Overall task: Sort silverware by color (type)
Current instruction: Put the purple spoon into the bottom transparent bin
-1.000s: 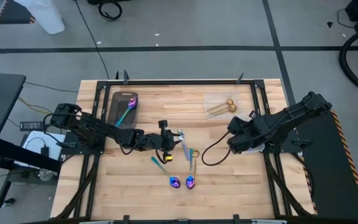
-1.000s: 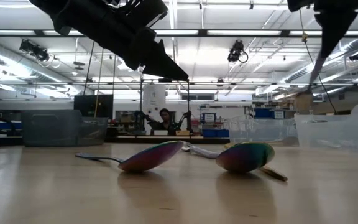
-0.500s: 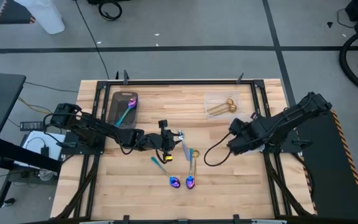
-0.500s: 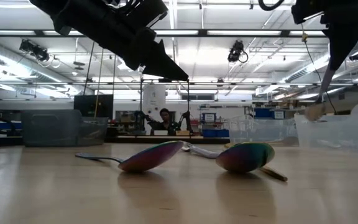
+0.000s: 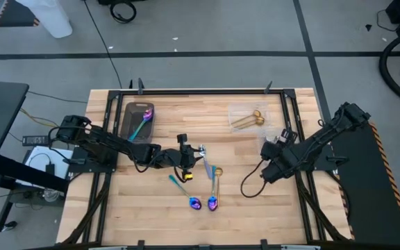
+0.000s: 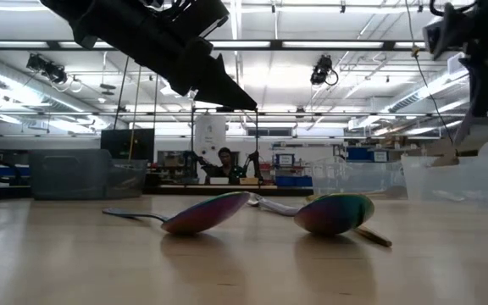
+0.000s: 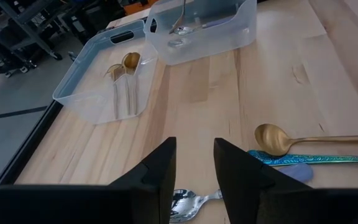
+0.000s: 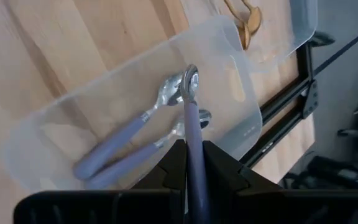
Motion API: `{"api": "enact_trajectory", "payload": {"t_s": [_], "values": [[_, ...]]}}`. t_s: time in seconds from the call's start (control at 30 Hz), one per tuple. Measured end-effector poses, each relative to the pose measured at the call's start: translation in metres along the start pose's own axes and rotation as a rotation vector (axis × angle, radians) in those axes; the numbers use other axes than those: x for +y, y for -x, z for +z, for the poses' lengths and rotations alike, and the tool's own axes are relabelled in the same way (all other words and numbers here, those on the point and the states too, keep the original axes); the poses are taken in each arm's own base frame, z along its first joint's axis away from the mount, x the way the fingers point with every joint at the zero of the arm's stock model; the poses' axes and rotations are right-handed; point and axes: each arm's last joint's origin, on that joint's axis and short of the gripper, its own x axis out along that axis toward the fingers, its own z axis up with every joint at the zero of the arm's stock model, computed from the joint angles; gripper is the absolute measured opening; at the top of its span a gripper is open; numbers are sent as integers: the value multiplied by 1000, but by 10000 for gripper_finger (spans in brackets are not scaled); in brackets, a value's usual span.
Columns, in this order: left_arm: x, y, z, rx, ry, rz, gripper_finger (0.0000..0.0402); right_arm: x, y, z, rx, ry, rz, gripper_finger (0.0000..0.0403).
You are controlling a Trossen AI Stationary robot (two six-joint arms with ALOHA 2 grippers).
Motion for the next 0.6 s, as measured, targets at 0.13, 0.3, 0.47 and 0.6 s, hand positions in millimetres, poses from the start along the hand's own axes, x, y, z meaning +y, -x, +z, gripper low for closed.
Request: {"api": "enact_trajectory", "payload": {"t_s": [0.13,0.3,0.47,0.6], "values": [[0,0,0,0,0,0,117,6,-6,-9,-39,68,-29,44],[0,0,0,0,0,0,117,10,-12,-19,-48,139,-52,47],[0,0,0,0,-1,0,117,13,-20,-27,-5,183,-50,53],[0,0,0,0,-1,0,117,18,-27,-33,54,222,-6,61]]}}
